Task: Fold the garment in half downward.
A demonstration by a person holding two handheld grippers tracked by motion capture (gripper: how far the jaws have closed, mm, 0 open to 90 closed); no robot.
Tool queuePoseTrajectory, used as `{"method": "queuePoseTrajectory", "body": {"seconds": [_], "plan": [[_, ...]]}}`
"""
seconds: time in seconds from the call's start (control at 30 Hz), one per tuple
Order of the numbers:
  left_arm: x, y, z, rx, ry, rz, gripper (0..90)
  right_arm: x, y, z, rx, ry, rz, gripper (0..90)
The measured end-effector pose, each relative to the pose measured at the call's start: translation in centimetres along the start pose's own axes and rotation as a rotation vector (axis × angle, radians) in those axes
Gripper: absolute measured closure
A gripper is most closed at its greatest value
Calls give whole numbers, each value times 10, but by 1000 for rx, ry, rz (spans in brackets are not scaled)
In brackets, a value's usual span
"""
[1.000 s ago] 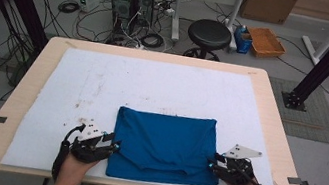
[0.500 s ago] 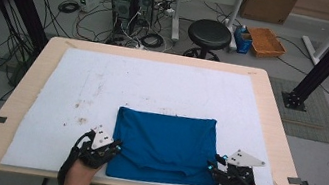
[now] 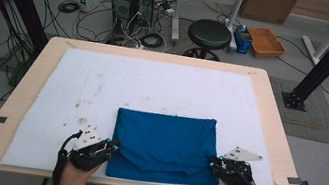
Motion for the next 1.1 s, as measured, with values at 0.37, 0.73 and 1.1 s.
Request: {"method": "queuePoseTrajectory", "body": {"seconds": [0.37, 0.73, 1.1], "plan": [[-5, -20, 9, 42, -63, 67, 853, 6, -33, 0, -46, -4, -9, 890], [-7, -14, 27, 160, -40, 58, 596, 7, -39, 18, 111, 115, -94, 711], [44, 8, -29, -2, -76, -112, 493, 16, 6, -5, 67, 23, -104, 883]]}}
Point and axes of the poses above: each handheld gripper's, and its own axes: y roughly forward along the jaws, z roughly out of its underside, x roughly to its left, the point moved 9 cm from there along y, roughly forward along the jaws, and after that the axes turned 8 degrees about -y, right-handed, at the moved point
